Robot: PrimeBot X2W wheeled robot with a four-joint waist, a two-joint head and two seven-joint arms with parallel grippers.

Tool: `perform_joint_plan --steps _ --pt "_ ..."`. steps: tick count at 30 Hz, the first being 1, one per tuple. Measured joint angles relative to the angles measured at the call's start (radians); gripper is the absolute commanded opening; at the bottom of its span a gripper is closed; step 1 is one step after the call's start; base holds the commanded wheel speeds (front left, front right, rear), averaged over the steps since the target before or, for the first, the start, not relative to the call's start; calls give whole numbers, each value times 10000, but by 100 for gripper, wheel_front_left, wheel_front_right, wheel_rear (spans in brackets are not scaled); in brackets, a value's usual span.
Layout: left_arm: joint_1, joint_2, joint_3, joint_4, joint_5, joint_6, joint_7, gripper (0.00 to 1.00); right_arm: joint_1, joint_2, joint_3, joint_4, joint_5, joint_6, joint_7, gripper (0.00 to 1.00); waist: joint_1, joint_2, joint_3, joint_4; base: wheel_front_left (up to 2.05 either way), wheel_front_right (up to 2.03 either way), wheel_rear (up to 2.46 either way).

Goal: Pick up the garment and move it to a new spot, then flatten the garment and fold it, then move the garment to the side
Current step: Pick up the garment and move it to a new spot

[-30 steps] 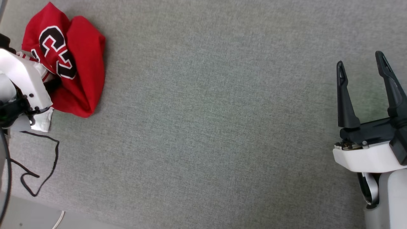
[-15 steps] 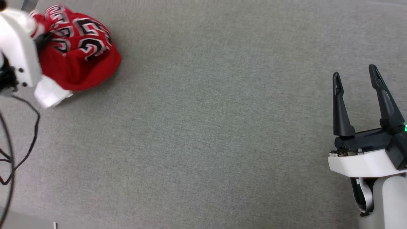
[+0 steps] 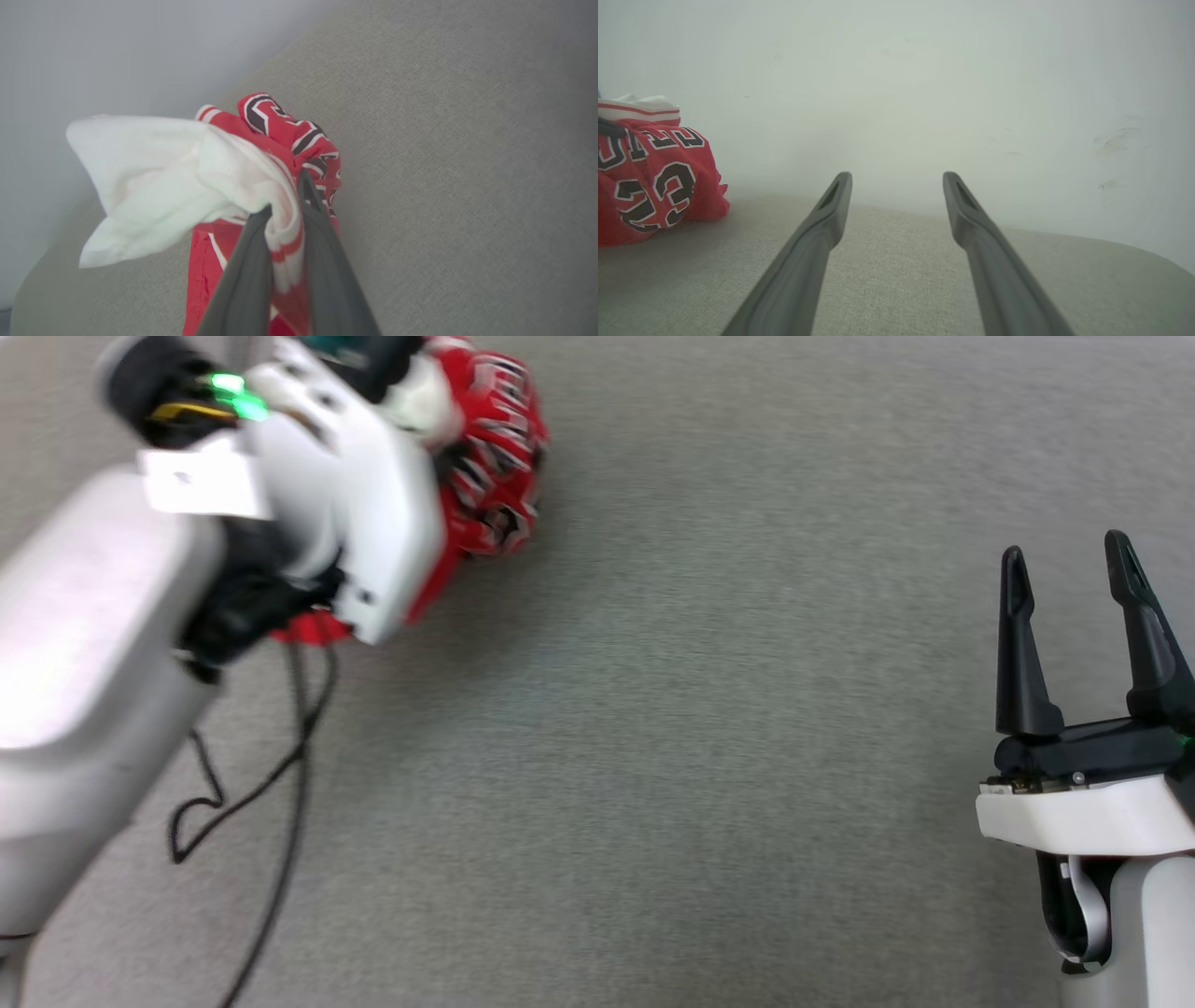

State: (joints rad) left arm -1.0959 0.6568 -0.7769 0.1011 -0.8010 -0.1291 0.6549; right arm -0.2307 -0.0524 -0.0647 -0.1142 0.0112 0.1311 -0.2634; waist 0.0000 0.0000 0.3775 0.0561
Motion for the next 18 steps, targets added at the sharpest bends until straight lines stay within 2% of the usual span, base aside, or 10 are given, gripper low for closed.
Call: perform_joint_plan --steps 7,14,18 --pt "-707 -1162 -1988 58 401 0 4 0 -76 2 -117 21 420 0 0 100 0 0 175 -976 0 0 0" --pt "-1366 -2686 -4270 773 263 0 -529 0 -95 4 -140 52 694 0 0 100 0 0 402 -1739 0 0 0" --pt "-1448 -3563 -4934 1342 184 0 -775 0 -103 4 -165 35 756 0 0 100 0 0 542 -1977 0 0 0"
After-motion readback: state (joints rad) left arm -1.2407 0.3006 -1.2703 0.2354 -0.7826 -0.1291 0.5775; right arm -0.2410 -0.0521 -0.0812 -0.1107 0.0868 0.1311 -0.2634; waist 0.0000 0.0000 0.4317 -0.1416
